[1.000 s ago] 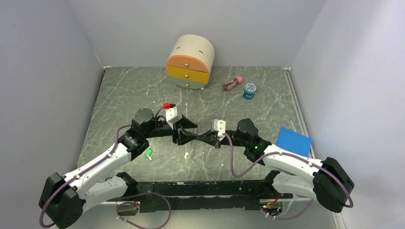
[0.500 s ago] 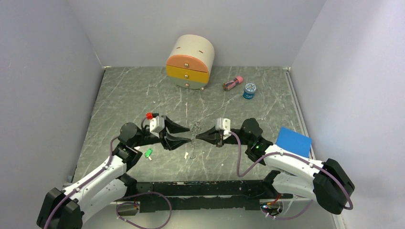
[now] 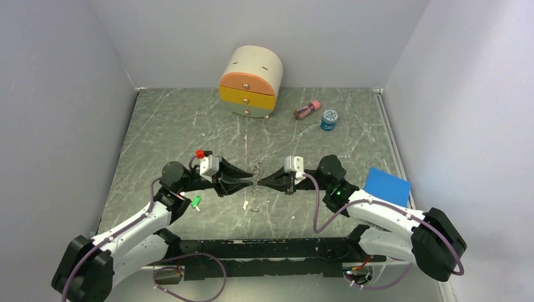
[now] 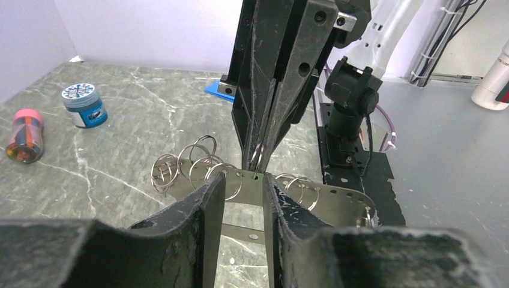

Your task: Put the keys on the keyring

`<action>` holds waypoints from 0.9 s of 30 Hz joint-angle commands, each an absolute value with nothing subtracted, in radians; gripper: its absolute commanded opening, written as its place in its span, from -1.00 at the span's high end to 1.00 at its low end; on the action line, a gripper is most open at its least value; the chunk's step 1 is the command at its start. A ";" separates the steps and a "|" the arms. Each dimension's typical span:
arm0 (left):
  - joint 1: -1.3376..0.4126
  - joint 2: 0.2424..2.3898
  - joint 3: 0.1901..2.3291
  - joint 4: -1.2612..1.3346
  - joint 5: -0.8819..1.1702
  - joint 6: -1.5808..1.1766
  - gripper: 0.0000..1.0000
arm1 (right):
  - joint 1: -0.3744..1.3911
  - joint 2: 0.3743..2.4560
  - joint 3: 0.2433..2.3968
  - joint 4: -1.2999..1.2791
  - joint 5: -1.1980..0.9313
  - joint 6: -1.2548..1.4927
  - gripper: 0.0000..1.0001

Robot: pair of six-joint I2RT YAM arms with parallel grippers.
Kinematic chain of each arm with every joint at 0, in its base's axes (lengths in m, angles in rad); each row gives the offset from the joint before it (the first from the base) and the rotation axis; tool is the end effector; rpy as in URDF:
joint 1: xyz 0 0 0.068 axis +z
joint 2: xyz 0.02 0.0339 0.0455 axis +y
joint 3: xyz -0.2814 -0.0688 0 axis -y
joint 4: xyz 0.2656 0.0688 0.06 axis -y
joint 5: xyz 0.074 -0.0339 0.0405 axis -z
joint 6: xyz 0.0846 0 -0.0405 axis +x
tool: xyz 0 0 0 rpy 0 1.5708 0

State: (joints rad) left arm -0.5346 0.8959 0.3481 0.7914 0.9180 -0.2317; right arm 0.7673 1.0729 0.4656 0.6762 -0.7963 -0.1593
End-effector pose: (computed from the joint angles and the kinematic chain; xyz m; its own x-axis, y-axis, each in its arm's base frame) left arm 0.1584 -0.1719 0.2763 -0.0214 -0.1494 -0.9885 0.9945 0.0982 -0.0364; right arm 0.1529 0.2315 0.2676 0.2074 0.0459 -0.9772 -0.9782 0.0158 -0.2068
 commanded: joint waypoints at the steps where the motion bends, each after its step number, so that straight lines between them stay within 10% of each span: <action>1: -0.547 0.952 0.385 0.886 0.963 -0.248 0.33 | 0.766 1.077 0.519 0.753 -0.832 -0.142 1.00; 22: -0.597 0.997 0.405 0.888 0.953 -0.217 0.32 | 0.766 1.115 0.546 0.710 -0.835 -0.161 1.00; 27: -0.601 1.016 0.414 0.867 0.958 -0.199 0.77 | 0.766 1.115 0.547 0.707 -0.834 -0.163 1.00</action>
